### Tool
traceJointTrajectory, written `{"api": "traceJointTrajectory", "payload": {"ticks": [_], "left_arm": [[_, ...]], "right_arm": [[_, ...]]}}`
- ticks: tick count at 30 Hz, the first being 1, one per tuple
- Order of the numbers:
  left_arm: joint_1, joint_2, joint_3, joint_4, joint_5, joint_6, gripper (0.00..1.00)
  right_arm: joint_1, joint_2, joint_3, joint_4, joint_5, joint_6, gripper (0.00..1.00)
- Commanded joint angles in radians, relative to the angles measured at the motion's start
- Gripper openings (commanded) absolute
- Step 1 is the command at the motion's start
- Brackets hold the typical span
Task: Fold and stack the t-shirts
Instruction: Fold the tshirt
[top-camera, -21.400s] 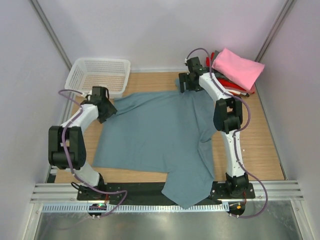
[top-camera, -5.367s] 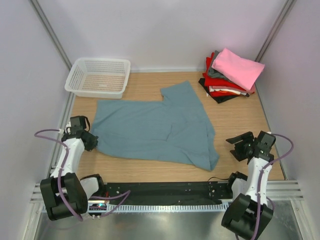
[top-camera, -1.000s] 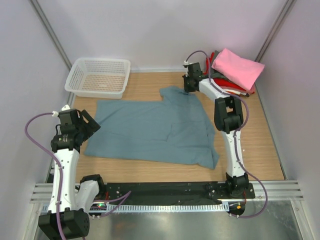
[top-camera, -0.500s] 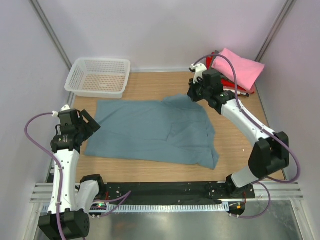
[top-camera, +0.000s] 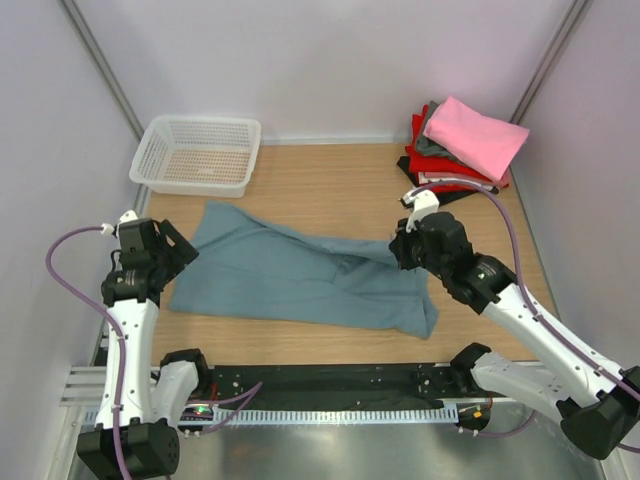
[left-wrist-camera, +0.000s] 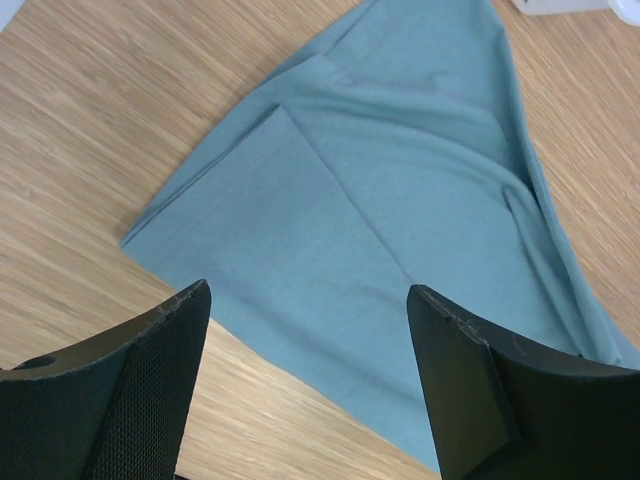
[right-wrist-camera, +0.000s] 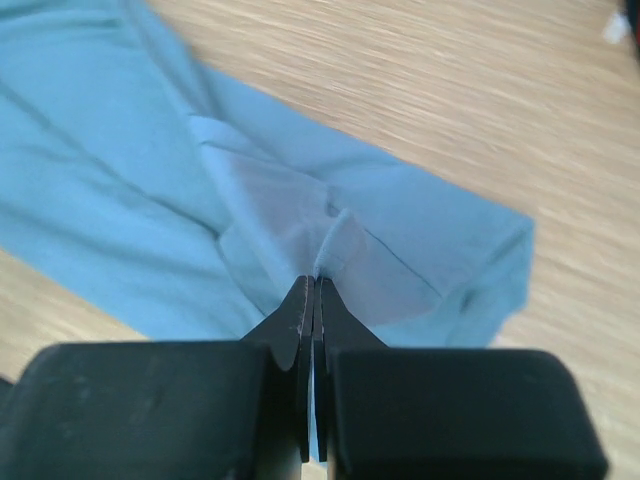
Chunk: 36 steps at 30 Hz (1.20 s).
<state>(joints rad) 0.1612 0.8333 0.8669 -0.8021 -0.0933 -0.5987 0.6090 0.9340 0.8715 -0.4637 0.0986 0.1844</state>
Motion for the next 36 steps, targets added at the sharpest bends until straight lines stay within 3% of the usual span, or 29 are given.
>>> {"api": "traceJointTrajectory", "payload": {"ticks": [1, 6, 10, 13, 17, 23, 36], "left_arm": [[-0.002, 0.021, 0.017, 0.026, -0.045, -0.033, 0.80], [-0.041, 0.127, -0.012, 0.141, -0.029, -0.142, 0.72], [-0.193, 0.295, 0.056, 0.210, -0.121, -0.171, 0.71], [-0.311, 0.417, 0.113, 0.266, -0.187, -0.182, 0.71], [-0.348, 0.608, 0.217, 0.305, -0.224, -0.182, 0.71], [-0.394, 0.870, 0.403, 0.322, -0.267, -0.138, 0.67], [-0.502, 1.112, 0.609, 0.314, -0.358, -0.124, 0.61]], "right_arm": [[0.009, -0.030, 0.037, -0.125, 0.257, 0.140, 0.01], [0.009, -0.072, 0.021, -0.202, 0.260, 0.210, 0.01], [0.009, -0.115, 0.046, -0.381, 0.496, 0.369, 0.01], [0.011, -0.168, 0.050, -0.444, 0.581, 0.492, 0.01], [0.009, -0.167, 0.093, -0.535, 0.656, 0.555, 0.01], [0.009, -0.198, 0.063, -0.491, 0.598, 0.512, 0.01], [0.009, -0.208, 0.052, -0.474, 0.555, 0.481, 0.01]]}}
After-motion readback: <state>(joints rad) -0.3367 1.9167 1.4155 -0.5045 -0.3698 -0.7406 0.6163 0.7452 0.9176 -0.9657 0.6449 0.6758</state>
